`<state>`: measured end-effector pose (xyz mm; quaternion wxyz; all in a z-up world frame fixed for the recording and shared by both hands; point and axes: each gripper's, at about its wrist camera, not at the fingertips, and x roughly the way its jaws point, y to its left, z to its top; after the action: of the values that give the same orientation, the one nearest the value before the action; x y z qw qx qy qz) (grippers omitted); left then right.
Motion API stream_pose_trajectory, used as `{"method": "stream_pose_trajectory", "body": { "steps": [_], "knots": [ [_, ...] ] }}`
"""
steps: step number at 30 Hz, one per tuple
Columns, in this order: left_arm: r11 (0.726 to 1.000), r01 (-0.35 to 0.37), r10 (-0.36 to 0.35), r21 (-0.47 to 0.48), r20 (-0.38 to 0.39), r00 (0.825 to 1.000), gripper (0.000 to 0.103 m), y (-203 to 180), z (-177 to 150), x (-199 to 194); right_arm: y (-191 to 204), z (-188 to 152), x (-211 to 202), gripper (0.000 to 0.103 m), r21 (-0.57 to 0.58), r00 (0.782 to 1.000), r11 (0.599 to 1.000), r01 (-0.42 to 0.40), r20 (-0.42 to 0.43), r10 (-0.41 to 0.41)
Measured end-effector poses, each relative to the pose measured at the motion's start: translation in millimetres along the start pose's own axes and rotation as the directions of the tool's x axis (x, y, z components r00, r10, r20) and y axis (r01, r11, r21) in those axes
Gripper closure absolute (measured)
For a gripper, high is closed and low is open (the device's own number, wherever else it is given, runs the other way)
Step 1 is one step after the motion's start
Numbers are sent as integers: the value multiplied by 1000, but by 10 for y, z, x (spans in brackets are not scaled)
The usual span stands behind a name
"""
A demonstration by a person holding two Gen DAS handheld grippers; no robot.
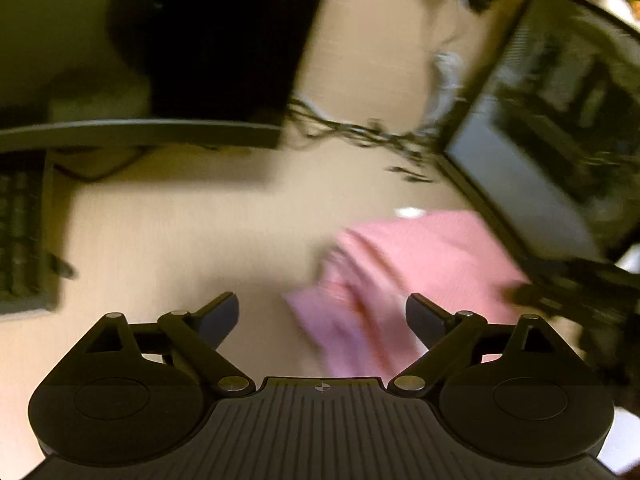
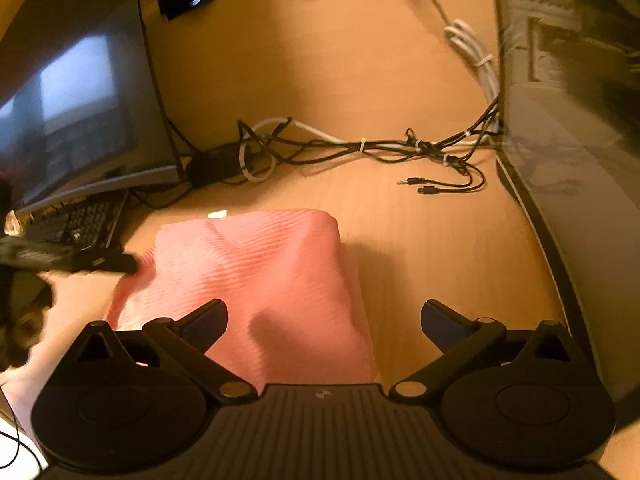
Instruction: Fold clothes
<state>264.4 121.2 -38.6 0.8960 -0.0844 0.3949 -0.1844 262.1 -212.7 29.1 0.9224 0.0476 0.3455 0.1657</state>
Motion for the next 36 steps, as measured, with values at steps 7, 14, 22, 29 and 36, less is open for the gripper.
{"method": "stream_pose_trajectory", "body": {
  "steps": [7, 14, 22, 29, 36],
  "knots": [
    [998, -15, 18, -53, 44, 999, 9, 144, 186, -18, -59, -171, -184, 0, 115, 999, 993, -35, -26, 38],
    [931, 257, -248, 258, -67, 966, 2, -650, 324, 278, -200, -399, -36, 0, 442, 969, 886, -143, -121, 216],
    [964, 228, -200, 141, -187, 962, 5, -337, 230, 699, -265, -339, 250, 0, 616, 935, 755, -227, -79, 346],
    [967, 256, -254, -9, -178, 951, 8, -161, -257, 284, -58, 155, 858, 0, 491, 936, 843, -219, -137, 323],
    [929, 370, -369, -28, -162, 915, 5, -496, -551, -104, 362, 681, 590, 0, -1, 987, 989, -147, 63, 147]
  ]
}}
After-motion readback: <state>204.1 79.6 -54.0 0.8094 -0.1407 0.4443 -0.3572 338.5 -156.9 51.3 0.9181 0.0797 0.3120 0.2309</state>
